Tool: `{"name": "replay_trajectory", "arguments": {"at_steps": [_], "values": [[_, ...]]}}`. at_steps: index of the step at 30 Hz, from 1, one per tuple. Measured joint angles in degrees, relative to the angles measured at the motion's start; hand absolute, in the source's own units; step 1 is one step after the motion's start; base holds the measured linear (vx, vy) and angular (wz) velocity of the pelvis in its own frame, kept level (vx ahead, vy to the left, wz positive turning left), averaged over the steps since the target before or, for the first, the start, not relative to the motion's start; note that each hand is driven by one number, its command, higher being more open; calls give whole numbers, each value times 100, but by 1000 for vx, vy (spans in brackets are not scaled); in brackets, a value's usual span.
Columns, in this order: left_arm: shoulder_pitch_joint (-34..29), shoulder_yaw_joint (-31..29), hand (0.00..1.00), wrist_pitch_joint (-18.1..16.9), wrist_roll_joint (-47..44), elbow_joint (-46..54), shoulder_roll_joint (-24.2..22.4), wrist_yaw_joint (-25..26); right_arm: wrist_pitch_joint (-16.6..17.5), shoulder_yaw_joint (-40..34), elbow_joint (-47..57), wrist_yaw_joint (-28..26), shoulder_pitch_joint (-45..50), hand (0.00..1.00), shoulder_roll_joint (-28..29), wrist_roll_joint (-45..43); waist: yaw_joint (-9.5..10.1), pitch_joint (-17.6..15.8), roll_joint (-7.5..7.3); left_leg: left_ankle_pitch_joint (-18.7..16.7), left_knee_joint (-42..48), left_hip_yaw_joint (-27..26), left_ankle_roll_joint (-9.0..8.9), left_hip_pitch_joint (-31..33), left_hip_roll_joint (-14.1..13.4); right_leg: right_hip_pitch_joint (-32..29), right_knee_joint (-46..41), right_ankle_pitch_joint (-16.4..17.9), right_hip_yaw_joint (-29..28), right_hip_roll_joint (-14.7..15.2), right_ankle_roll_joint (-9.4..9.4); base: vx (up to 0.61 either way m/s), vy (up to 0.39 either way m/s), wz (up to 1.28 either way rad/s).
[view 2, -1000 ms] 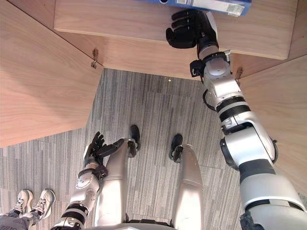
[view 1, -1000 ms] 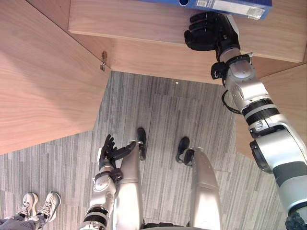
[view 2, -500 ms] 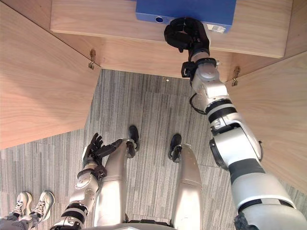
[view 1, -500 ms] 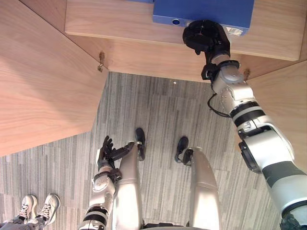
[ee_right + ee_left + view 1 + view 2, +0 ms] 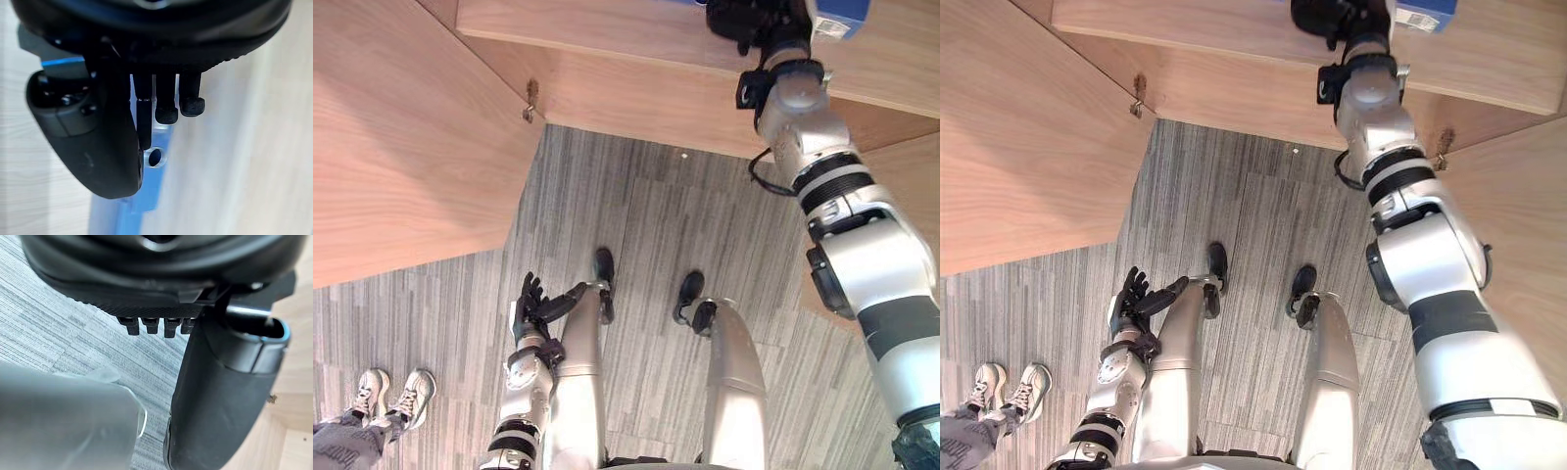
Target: Walk over to the cabinet, pick up the folder, carry it to the office cabinet, place the folder inside the office cabinet, then close the office cabinet door
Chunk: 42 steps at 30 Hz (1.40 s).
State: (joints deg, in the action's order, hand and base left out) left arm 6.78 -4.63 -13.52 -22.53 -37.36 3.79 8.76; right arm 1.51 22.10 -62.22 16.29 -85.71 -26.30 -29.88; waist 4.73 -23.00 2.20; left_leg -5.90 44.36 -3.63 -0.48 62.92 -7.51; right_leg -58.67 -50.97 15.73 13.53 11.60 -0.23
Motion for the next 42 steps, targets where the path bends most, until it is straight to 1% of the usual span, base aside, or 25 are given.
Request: {"name": "replay_trajectory", "arguments": {"at_steps": [2,4,9,11,13,15,16,18,19,21,22,23,24,25,26,27,28,29,31,32,33,34,36,39,42], "values": [[-2,6,100,15,1,15,-10,4,0,-32,4,66,-106,0,-197,140,4,-1,2,0,-8,17,1,-7,23,39,18,0,40,29,0,0,7,7],[-17,6,100,27,1,15,-24,10,-5,-199,19,220,-111,0,-406,564,4,-2,3,0,-30,56,1,-64,51,124,59,0,65,47,0,-10,3,6],[-26,4,100,53,4,5,-25,14,-6,-633,157,397,-79,0,-471,824,-5,-3,4,-1,-55,20,0,-142,54,189,76,0,56,51,0,-7,-2,0],[-28,3,100,62,5,-28,-26,14,20,-929,502,431,140,0,-471,814,-8,-3,5,-2,-75,3,-1,-203,50,238,89,0,45,49,0,0,0,0],[-41,3,100,88,4,-62,-32,9,58,-1135,878,429,574,0,-468,737,-10,-3,5,-6,-90,4,-2,-342,48,393,138,0,58,44,1,0,0,0],[-137,5,100,100,4,-53,-58,-5,98,-1302,1967,418,1611,0,-431,602,-21,-3,5,-68,-132,3,-6,-639,23,727,266,5,83,6,9,14,-9,-2],[-178,5,100,101,4,-47,-50,-14,114,-1321,2348,416,1930,0,-401,566,-23,-3,5,-101,-146,-1,-10,-725,5,826,304,10,82,-16,16,22,-16,-10],[-374,-1,100,151,10,-62,-31,-51,345,-1313,3722,272,3265,0,-79,529,-130,-3,4,-211,-225,-46,-19,-1195,-28,1321,489,30,75,-66,51,34,-17,-10],[-425,0,100,169,14,-62,-34,-64,406,-1288,3989,205,3578,0,13,529,-151,-3,4,-225,-264,-66,-13,-1339,-28,1461,540,31,69,-71,58,57,-14,-8],[-593,2,100,224,62,-118,-81,-168,618,-1238,4851,-87,4853,0,506,679,-217,0,-2,-254,-521,-157,-20,-2007,-30,2091,841,14,38,-116,95,65,-16,-8],[-635,3,100,236,115,-141,-93,-188,673,-1200,4967,-160,5134,0,636,717,-229,2,-6,-253,-609,-179,-20,-2179,-30,2253,931,3,29,-130,112,65,-23,-11],[-720,0,100,245,200,-212,-98,-235,761,-1077,5077,-301,5642,0,880,783,-263,20,-34,-251,-793,-212,-23,-2528,-30,2563,1120,-23,-3,-163,148,53,-20,-13],[-752,-5,100,245,254,-275,-85,-258,792,-1030,5082,-372,5881,100,997,865,-267,50,-67,-245,-895,-250,-34,-2689,-29,2691,1216,-40,-34,-179,164,76,-28,-21],[-779,-2,100,253,365,-499,-34,-280,798,-978,5068,-527,6428,100,1275,1018,-262,159,-129,-217,-1166,-331,-67,-3020,-29,2968,1472,-97,-80,-232,185,140,-32,-26],[-784,-2,100,275,465,-839,42,-288,798,-894,4906,-660,7018,100,1553,1203,-302,291,-194,-108,-1604,-402,-94,-3436,-31,3348,1955,-267,-100,-330,199,157,-28,-29],[-805,-4,100,291,482,-947,79,-294,797,-859,4808,-722,7210,100,1634,1254,-319,353,-232,-50,-1795,-449,-106,-3588,-32,3477,2147,-350,-124,-366,208,193,-9,-28],[-834,-31,100,337,583,-1183,124,-314,795,-813,4606,-824,7572,100,1731,1428,-373,518,-280,69,-2114,-515,-117,-3832,-14,3696,2526,-505,-157,-423,237,149,10,-22],[-838,-35,100,358,629,-1298,144,-324,793,-816,4478,-901,7710,100,1767,1551,-410,573,-294,118,-2263,-551,-114,-3965,-7,3825,2706,-583,-175,-453,258,202,30,-31],[-903,-58,100,455,774,-1556,186,-369,774,-883,3935,-1058,8098,100,1872,1900,-457,728,-356,235,-2799,-786,-97,-4527,29,4294,3292,-824,-342,-522,321,203,62,-42],[-978,-57,100,469,897,-1642,177,-378,761,-1025,3618,-1136,8318,100,1922,2081,-491,880,-357,304,-3097,-886,-82,-4803,70,4542,3627,-963,-409,-542,361,164,69,-37],[-1018,-56,100,474,933,-1672,175,-385,747,-1109,3454,-1153,8419,100,1957,2135,-506,953,-361,338,-3252,-947,-83,-4949,92,4671,3792,-1027,-432,-548,393,153,70,-35],[-1116,-59,100,493,1002,-1690,174,-385,723,-1286,3096,-1167,8572,100,2051,2269,-553,1099,-362,410,-3543,-1046,-85,-5239,140,4915,4103,-1149,-498,-559,423,137,70,-31],[-1244,-67,100,495,1081,-1690,175,-383,642,-1607,2474,-1141,8708,100,2135,2384,-604,1337,-355,507,-3960,-1201,-85,-5624,216,5239,4526,-1330,-605,-568,472,115,66,-35],[-1296,-168,100,502,1148,-1694,164,-385,526,-2192,1766,-1070,8874,100,2199,2726,-629,1548,-355,529,-4210,-1341,-88,-5992,277,5574,4847,-1459,-711,-565,514,57,55,-22],[-1361,-181,100,509,1208,-1695,171,-385,430,-2767,1105,-923,8935,100,2215,2730,-709,1680,-353,600,-4441,-1353,-79,-6286,368,5794,4936,-1475,-710,-554,526,6,22,-3]]}}
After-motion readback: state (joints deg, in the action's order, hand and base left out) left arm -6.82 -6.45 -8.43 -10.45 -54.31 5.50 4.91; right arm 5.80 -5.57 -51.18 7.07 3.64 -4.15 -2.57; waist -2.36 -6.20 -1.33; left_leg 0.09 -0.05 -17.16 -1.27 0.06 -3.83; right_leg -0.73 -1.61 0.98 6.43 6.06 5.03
